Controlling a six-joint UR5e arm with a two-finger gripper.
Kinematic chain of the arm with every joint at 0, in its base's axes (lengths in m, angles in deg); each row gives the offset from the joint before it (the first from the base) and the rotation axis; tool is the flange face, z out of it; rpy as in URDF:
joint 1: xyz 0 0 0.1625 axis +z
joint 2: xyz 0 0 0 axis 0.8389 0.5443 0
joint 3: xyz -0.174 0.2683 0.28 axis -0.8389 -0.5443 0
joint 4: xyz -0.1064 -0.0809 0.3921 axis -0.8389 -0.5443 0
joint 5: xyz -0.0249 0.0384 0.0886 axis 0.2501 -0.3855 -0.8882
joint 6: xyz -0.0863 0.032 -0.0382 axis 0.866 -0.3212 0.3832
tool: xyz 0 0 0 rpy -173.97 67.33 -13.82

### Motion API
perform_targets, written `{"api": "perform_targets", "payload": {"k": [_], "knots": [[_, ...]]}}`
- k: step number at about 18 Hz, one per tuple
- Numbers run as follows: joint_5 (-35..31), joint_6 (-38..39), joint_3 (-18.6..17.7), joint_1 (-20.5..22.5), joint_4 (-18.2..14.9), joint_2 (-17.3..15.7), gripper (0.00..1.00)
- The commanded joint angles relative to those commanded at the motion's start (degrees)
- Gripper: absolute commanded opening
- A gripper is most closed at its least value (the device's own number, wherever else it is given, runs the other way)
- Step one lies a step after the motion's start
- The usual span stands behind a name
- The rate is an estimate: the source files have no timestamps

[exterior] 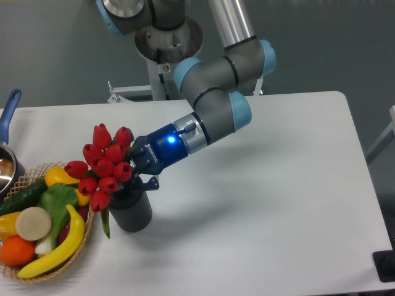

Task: Insert the flowers into the vase
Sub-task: 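Push the tulip bunch further down into the vase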

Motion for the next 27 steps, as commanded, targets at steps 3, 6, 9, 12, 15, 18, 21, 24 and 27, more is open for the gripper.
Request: {"api": "perform_targets", "payload": {"k": [3,6,9,12,15,18,21,24,27], "knots": [[0.0,0.0,-0.18,0.0,0.0,0.18,0.38],[-1.57,0.0,-0.09,0.09,0.0,0.44,0.38],[-4.22,0.0,-0.26,0.09,0.0,0.44,0.38],[-4.39,0.0,-0.62,0.18,0.0,0.35,0.39],[-4.57,-0.44,-1.14,0.26,0.09,0.35,0.39],[-4.57,-2.81,-1.84,0.26,0.0,0.35,0.41],[-4.48,-3.08,-1.85,0.53,0.0,0.35,0.76],[-4.57,-3.08,-1.93,0.79,0.18,-0.44,1.0],[-4.75,-3.34,-1.58,1.05,0.53,-0.88,1.0]]}}
